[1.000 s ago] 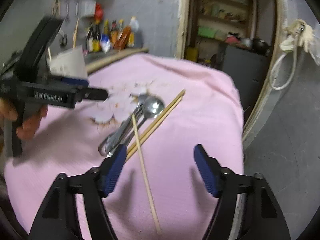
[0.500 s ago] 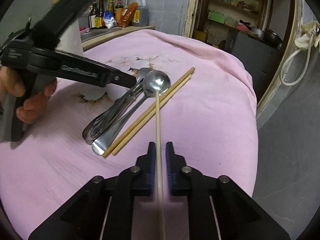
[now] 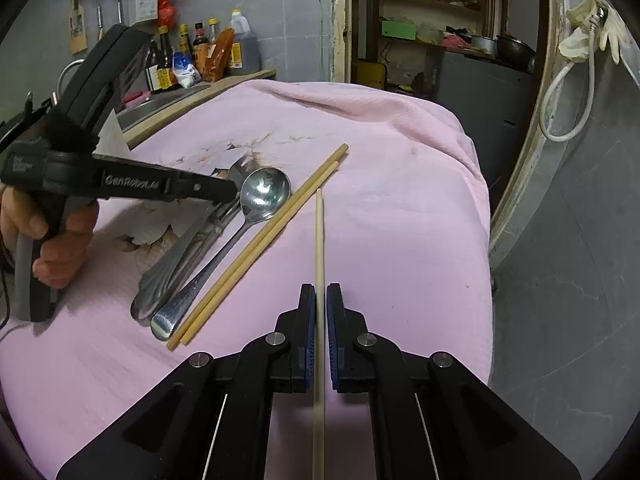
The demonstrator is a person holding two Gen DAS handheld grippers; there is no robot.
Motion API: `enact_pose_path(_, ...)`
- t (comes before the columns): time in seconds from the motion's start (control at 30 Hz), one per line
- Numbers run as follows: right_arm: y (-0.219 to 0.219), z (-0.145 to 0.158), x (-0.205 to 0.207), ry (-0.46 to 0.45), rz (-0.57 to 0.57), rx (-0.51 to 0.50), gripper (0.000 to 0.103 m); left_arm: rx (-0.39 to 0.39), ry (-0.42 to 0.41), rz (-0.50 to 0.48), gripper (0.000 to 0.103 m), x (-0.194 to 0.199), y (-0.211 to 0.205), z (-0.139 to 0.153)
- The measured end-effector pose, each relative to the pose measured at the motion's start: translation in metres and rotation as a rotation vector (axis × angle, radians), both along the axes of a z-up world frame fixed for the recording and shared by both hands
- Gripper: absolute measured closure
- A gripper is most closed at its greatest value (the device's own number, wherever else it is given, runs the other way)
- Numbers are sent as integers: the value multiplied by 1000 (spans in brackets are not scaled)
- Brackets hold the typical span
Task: Organize utensils
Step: 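Grasp a chopstick with the right tool while the left tool grasps a steel fork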
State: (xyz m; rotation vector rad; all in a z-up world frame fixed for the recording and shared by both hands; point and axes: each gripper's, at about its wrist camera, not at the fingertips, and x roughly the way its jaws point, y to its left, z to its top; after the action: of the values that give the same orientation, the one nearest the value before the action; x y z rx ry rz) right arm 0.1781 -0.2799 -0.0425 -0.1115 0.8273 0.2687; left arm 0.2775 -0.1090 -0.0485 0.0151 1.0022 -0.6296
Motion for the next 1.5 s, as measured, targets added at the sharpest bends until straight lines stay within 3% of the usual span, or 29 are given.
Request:
enact_pose_path(0.3, -1, 0, 3, 1, -3, 8, 100, 9, 5, -10, 101, -18, 25, 5)
enact_pose_path(0.57, -3, 0, 7, 10, -15, 31, 100, -69, 20, -63, 101, -39, 58, 18)
enact_pose_path(0.97, -1, -1, 10, 17, -7, 15, 98, 1, 78, -33, 98, -38, 72, 14)
enact_pose_path(1.1, 4, 1, 19, 33, 8, -4, 98, 53, 88, -28, 86, -31, 69, 10)
enact_pose_path(1.2, 9, 1, 34, 49, 29, -27, 96, 59, 122, -1, 84, -23, 69, 7)
enact_pose_path(1.37, 21, -4, 61, 105, 68, -82, 86, 77, 145, 35, 85, -14, 70, 8)
enact_pose_path(1.43, 25, -5, 67, 121, 84, -108, 85, 80, 133, 41, 99, -15, 70, 10)
enact_pose_path(1.5, 28, -5, 71, 138, 97, -122, 90, 91, 116, 43, 100, -17, 69, 10)
